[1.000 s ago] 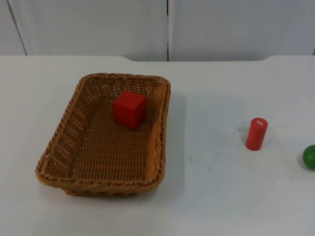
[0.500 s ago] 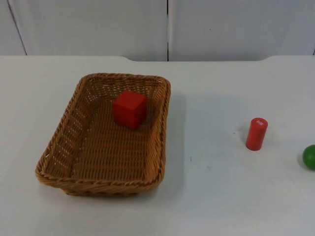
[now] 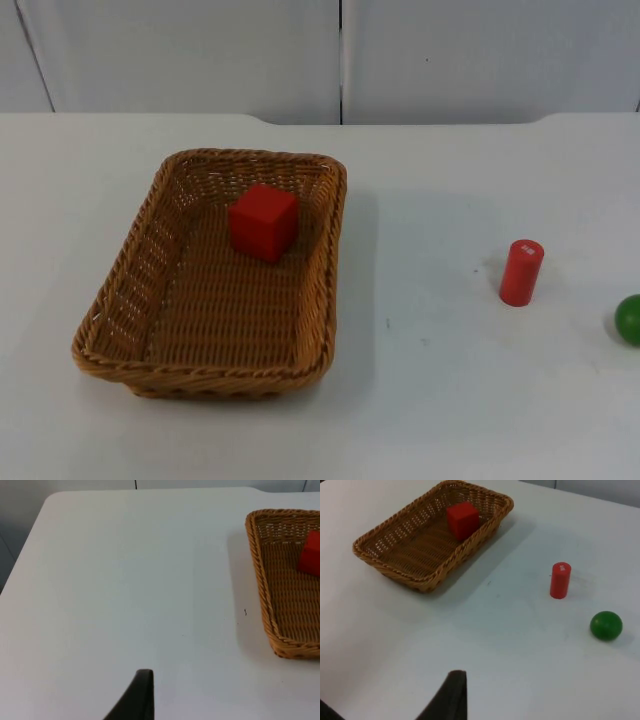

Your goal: Pick up the basket with the left hand and place the object to the left of the red cylinder into the basket with the right hand.

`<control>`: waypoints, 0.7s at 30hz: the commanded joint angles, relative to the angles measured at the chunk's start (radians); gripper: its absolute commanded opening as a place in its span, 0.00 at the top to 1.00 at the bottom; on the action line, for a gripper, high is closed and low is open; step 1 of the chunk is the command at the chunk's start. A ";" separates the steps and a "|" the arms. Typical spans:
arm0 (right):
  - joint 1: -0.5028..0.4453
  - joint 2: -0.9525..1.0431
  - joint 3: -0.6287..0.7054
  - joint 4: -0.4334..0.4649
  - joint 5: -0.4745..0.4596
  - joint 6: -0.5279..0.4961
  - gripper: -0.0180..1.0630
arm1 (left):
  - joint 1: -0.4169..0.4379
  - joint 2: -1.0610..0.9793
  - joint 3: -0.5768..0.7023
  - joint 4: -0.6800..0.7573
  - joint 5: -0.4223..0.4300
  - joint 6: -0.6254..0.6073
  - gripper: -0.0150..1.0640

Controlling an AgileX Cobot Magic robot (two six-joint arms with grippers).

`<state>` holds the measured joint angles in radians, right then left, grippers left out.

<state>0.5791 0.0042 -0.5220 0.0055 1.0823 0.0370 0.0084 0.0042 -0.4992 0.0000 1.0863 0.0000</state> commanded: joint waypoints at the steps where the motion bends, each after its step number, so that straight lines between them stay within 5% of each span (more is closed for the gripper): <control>1: -0.073 -0.004 0.006 0.000 -0.006 0.000 0.01 | 0.003 -0.004 0.006 -0.008 -0.010 0.000 0.01; 13: -0.392 -0.004 0.006 0.000 -0.006 0.000 0.01 | 0.003 -0.004 0.006 -0.008 -0.010 0.000 0.01; 21: -0.500 -0.004 0.006 0.000 -0.006 0.000 0.01 | 0.003 -0.004 0.006 -0.008 -0.010 0.000 0.01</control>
<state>0.0951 0.0042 -0.5220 0.0072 1.0823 0.0370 0.0084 0.0042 -0.4992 0.0000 1.0863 0.0000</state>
